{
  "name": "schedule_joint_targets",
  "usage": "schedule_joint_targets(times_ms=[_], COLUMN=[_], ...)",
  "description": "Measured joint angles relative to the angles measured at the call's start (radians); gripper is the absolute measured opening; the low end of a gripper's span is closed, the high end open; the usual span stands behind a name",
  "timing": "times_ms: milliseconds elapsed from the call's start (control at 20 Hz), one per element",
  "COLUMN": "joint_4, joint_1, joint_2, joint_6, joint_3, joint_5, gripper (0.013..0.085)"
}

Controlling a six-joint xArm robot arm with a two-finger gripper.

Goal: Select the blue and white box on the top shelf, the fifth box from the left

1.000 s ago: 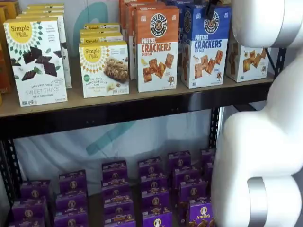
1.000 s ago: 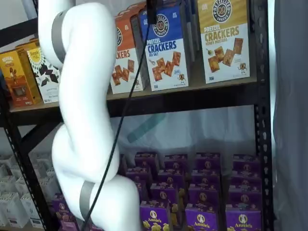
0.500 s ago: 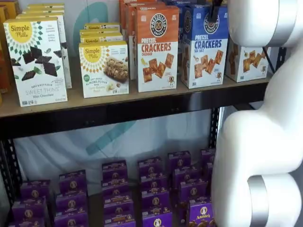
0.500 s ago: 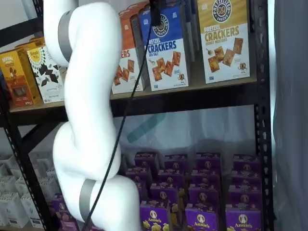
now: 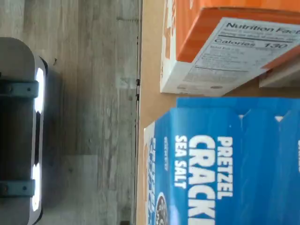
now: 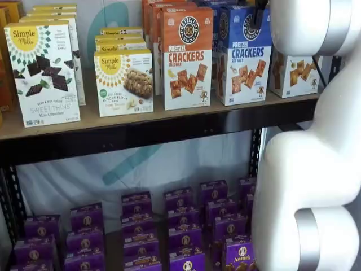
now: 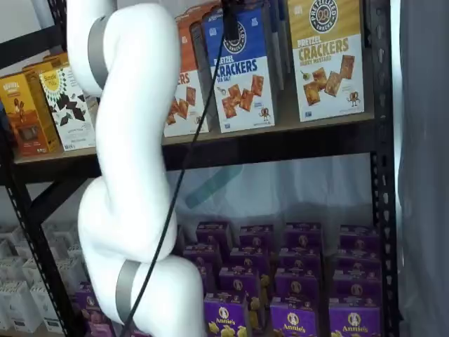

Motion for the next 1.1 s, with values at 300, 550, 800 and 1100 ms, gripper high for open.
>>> schedule_joint_targets(times_ms=[300, 550, 800, 1100], joint_4=[0.007, 0.013, 0.013, 0.012], joint_1=[-0.001, 0.004, 0.009, 0.012], joint_2=[-0.008, -0.015, -0.02, -0.026], joint_6=[0.001, 0.006, 0.011, 0.012], joint_3=[0.025, 0.043, 0.055, 0.064], joint_5=[-0.014, -0.028, -0.037, -0.043], gripper=[0.085, 0.081, 0.069, 0.069])
